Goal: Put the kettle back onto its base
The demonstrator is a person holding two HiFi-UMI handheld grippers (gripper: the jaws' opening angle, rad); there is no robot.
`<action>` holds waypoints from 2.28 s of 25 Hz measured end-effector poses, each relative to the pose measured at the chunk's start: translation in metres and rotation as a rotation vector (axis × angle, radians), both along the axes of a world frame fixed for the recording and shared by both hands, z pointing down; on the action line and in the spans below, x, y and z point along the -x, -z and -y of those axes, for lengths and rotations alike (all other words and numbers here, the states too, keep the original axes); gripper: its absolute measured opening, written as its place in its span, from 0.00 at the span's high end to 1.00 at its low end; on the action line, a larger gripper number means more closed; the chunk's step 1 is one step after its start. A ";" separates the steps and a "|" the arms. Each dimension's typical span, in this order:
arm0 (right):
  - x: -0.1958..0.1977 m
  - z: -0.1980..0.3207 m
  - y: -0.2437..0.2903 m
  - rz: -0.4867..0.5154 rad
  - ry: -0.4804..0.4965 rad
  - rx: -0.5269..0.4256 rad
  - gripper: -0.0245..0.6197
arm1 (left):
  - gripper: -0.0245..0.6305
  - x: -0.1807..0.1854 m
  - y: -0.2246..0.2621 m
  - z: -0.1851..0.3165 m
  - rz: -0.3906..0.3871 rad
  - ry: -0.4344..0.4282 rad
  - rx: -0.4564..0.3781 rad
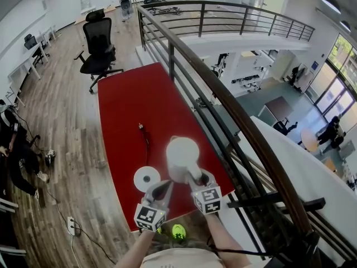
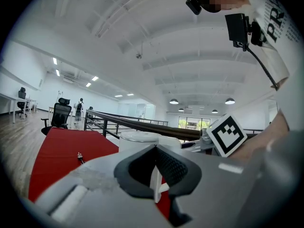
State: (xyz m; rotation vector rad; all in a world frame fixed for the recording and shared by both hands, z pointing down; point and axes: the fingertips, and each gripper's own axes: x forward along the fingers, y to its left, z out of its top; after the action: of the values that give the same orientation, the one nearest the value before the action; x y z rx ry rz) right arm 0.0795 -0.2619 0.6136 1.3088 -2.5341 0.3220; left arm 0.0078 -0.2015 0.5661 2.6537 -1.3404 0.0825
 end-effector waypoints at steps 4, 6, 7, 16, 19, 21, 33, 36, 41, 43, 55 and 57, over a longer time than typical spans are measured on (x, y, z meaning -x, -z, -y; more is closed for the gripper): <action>-0.004 0.001 0.009 -0.004 -0.008 -0.012 0.77 | 0.97 0.003 0.002 0.000 0.001 0.008 -0.006; -0.006 0.000 0.013 0.003 -0.014 -0.016 0.77 | 0.97 0.005 0.005 -0.001 0.003 0.009 -0.007; -0.005 0.000 0.016 0.006 -0.013 -0.018 0.77 | 0.97 0.006 0.006 -0.001 0.004 0.010 -0.009; 0.025 -0.006 0.036 0.004 0.032 -0.052 0.77 | 0.97 0.038 0.013 -0.006 0.025 0.058 -0.025; 0.040 -0.005 0.039 0.011 0.050 -0.056 0.77 | 0.97 0.053 0.016 -0.006 0.034 0.080 -0.033; 0.050 -0.005 0.040 0.019 0.062 -0.052 0.77 | 0.97 0.064 0.019 -0.006 0.031 0.094 -0.035; 0.126 -0.013 0.042 0.022 0.169 -0.035 0.77 | 0.97 0.137 0.023 -0.012 0.019 0.211 -0.035; 0.145 -0.020 0.039 0.021 0.192 -0.029 0.77 | 0.97 0.150 0.020 -0.019 0.018 0.229 -0.029; 0.168 -0.025 0.031 0.014 0.219 -0.019 0.77 | 0.97 0.170 0.018 -0.025 0.012 0.252 -0.026; 0.175 -0.028 0.027 0.015 0.225 -0.012 0.77 | 0.97 0.176 0.016 -0.029 0.013 0.257 -0.018; 0.189 -0.042 0.019 -0.005 0.221 -0.045 0.77 | 0.97 0.189 0.003 -0.044 0.006 0.257 0.009; 0.188 -0.045 0.017 -0.008 0.215 -0.049 0.77 | 0.97 0.189 0.003 -0.044 0.004 0.250 0.007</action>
State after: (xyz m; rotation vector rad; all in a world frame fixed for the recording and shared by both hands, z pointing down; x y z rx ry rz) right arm -0.1089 -0.2173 0.5967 1.0379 -2.6603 0.2106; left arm -0.1811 -0.1572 0.5636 2.4572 -1.6561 0.0612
